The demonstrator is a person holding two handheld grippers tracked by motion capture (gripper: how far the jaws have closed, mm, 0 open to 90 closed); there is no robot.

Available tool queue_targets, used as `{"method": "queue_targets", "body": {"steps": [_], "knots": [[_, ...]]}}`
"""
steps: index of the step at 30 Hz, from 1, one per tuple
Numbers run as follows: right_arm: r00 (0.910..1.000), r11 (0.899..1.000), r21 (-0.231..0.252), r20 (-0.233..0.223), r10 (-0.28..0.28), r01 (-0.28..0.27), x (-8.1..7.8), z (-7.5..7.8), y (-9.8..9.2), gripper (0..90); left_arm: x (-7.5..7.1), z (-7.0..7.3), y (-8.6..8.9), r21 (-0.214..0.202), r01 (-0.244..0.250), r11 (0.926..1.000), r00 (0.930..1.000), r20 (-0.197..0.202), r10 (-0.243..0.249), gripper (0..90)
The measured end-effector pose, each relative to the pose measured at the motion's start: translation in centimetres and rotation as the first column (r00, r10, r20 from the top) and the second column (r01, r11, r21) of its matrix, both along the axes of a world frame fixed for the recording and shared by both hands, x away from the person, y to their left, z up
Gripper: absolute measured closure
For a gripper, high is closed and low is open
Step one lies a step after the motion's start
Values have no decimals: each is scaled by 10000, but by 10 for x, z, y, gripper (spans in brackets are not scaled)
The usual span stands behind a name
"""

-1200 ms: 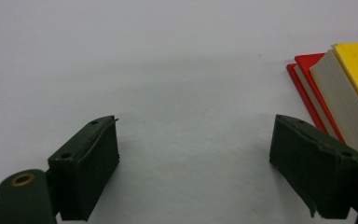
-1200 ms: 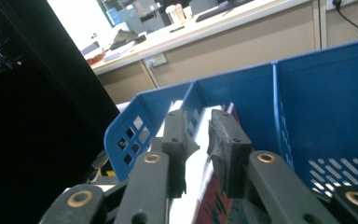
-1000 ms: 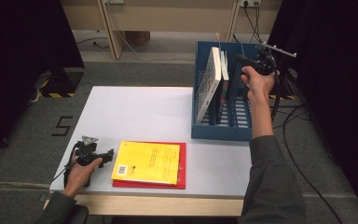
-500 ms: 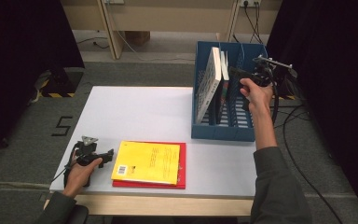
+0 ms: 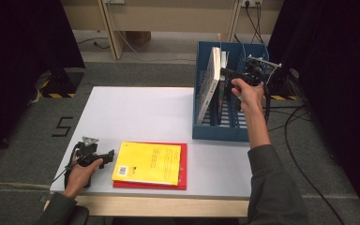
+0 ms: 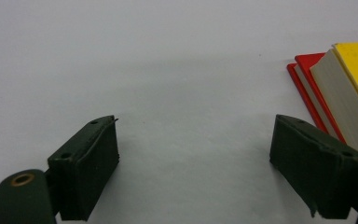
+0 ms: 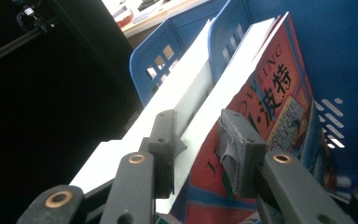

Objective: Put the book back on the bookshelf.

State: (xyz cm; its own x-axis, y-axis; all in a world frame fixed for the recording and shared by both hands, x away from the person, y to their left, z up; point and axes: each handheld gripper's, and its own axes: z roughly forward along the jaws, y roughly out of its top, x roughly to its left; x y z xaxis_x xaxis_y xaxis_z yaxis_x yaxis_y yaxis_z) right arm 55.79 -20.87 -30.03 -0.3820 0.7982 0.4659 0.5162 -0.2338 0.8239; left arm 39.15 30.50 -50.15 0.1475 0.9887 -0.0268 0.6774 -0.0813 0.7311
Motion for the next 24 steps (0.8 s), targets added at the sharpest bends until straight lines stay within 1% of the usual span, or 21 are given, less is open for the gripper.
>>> {"method": "queue_targets", "body": {"steps": [2, 4, 6, 8, 11, 13, 16, 18, 20, 21, 24], "knots": [[9999, 10000, -30, -85, -80, 80, 0, 0, -3, 619, 0, 0, 0, -15, 7, 10000, 10000, 1, -7, 143], [9998, 9993, -338, -133, -151, 147, -1, 0, -6, 599, 0, 0, 0, 1, -3, 10000, 10000, 5, 3, 142], [9998, 9997, -211, -107, -149, 146, -4, 2, -8, 555, 0, 0, 0, -12, 14, 10000, 10000, 4, -14, 141], [9997, 9996, -256, 202, -138, 143, -9, 8, -11, 548, 0, 0, 0, -3, 2, 10000, 10000, 8, -2, 141], [9994, 9997, -199, 318, -96, 103, -16, 15, -12, 499, 0, 0, 0, -13, 13, 10000, 10000, 4, -13, 141], [9984, 9991, -420, 572, -18, 42, -20, 21, -10, 482, 0, 0, 0, 4, -4, 10000, 10000, 9, 4, 141], [9977, 9988, -429, 628, 268, -241, -26, 28, -3, 477, 0, 0, 0, -20, 11, 10000, 10000, 6, -11, 141], [9964, 9973, -646, 748, 403, -354, -28, 31, 3, 465, 0, 0, 0, -6, 4, 10000, 10000, 6, -4, 141], [9967, 9942, -919, 533, 618, -567, -28, 32, 12, 450, 0, 0, 0, -6, 8, 10000, 10000, -9, -8, 140], [9967, 9932, -1007, 506, 629, -576, -27, 31, 14, 452, 0, 0, 1, -31, 15, 10000, 10000, -6, -15, 141], [9964, 9905, -1155, 327, 788, -745, -25, 27, 23, 441, 0, 0, 0, -16, 18, 10000, 10000, 12, -18, 140]]}}
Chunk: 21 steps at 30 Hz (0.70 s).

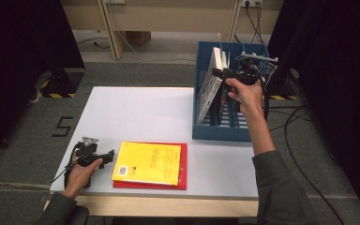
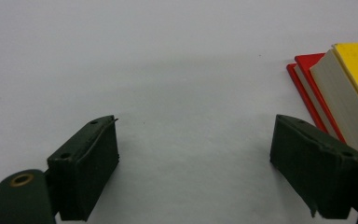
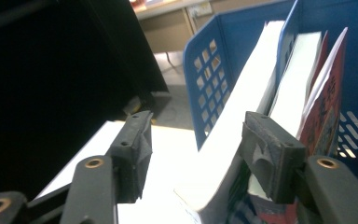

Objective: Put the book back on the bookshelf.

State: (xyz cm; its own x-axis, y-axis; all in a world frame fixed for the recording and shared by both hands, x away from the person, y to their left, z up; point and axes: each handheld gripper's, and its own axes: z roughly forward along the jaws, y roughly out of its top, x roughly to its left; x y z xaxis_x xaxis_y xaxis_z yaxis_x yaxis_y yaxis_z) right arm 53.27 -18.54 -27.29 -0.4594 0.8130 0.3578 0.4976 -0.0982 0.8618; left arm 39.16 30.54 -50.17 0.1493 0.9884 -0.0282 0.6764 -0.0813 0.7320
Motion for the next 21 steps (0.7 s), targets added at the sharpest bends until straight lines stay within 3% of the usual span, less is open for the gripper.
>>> {"method": "queue_targets", "body": {"steps": [6, 9, 12, 15, 16, 18, 19, 21], "knots": [[10000, 9969, -779, -58, -76, 72, 5, -8, 18, 488, 0, 0, 0, 1, -2, 10000, 10000, -23, 2, 140], [9999, 9964, -853, 151, 4, 9, 6, -10, 31, 485, 0, 0, 0, 10, -9, 10000, 10000, -23, 9, 141], [9992, 9917, -1244, 216, 340, -310, 8, -8, 46, 490, 0, 0, 0, -21, 9, 10000, 10000, -23, -9, 140], [9976, 9910, -1148, 49, 693, -682, 9, -9, 64, 510, 0, 0, 0, 5, 11, 10000, 10000, -23, -11, 140], [9970, 9895, -1223, -6, 776, -771, 9, -9, 70, 477, 0, 0, 1, -35, 28, 10000, 10000, -4, -28, 140], [9983, 9749, -2173, 234, 541, -477, 9, -9, 80, 474, 0, 0, 1, -47, 46, 10000, 10000, -8, -46, 143], [9981, 9697, -2401, 297, 545, -458, 9, -9, 82, 474, 0, 0, 1, -15, 30, 10000, 10000, -10, -30, 143], [9983, 9775, -2046, 194, 557, -506, 11, -9, 81, 474, 0, 0, 1, -31, 50, 10000, 10000, 3, -50, 141]]}}
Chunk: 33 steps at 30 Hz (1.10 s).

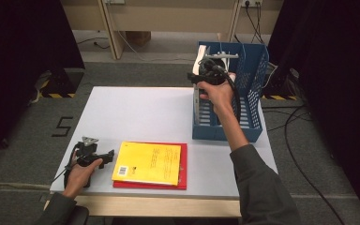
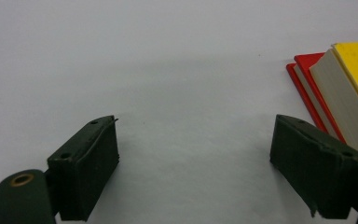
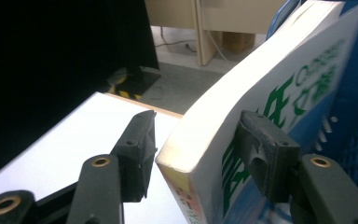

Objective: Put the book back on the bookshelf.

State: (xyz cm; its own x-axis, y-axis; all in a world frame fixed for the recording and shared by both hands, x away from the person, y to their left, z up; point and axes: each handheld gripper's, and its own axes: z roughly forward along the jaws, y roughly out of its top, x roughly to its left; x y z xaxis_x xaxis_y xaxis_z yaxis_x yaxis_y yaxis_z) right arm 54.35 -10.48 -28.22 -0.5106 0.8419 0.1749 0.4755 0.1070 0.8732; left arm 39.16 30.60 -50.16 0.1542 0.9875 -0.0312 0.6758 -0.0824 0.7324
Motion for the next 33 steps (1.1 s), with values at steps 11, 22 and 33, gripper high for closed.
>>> {"method": "queue_targets", "body": {"steps": [11, 22, 33], "knots": [[9999, 9963, 864, -113, 29, -19, -4, 2, -15, 411, 0, 0, 0, 9, 4, 10000, 10000, -24, -4, 142], [9997, 9928, 1180, 121, 193, -206, -22, 14, -28, 378, 0, 0, 0, 3, 48, 10000, 10000, 23, -48, 141], [9978, 9914, 1219, 523, 418, -479, -58, 6, -58, 360, 0, -1, 2, 9, 165, 9999, 9999, 48, -165, 138]]}}
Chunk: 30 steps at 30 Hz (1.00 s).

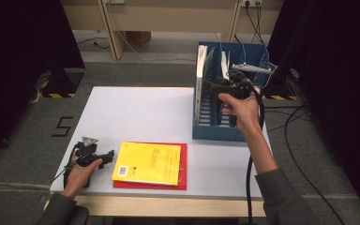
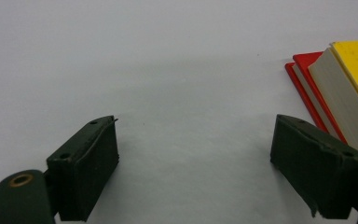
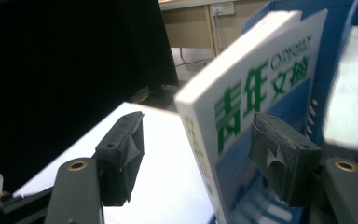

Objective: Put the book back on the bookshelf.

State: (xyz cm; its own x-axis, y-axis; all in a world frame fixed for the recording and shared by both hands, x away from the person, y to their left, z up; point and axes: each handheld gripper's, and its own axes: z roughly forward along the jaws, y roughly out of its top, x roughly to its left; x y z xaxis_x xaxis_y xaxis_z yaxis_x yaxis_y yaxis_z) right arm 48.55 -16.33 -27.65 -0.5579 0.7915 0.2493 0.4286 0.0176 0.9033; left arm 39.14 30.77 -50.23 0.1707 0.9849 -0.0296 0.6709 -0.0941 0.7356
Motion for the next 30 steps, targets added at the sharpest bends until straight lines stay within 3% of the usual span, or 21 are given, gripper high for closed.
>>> {"method": "queue_targets", "body": {"steps": [14, 16, 18, 20, 25, 30], "knots": [[9978, 9984, 6, -349, 566, -566, -51, -66, -17, 313, 0, -1, 1, 67, 170, 9998, 9998, 95, -171, 132], [9977, 9980, -191, -340, 590, -596, -57, -75, -18, 310, 0, -1, 1, 100, 197, 9998, 9998, 85, -198, 132], [9970, 9979, -10, -445, 640, -641, -64, -85, -19, 309, 0, -1, 1, 96, 205, 9997, 9998, 78, -206, 131], [9968, 9979, 117, -472, 640, -635, -68, -93, -19, 308, 0, -1, 1, 93, 206, 9997, 9998, 80, -206, 131], [9935, 9975, -102, -912, 682, -695, -76, -120, -15, 301, 0, -1, 1, 105, 210, 9997, 9997, 83, -211, 132], [9916, 9978, -49, -1119, 652, -662, -80, -136, -12, 277, 0, -1, 1, 106, 216, 9997, 9997, 87, -217, 131]]}}
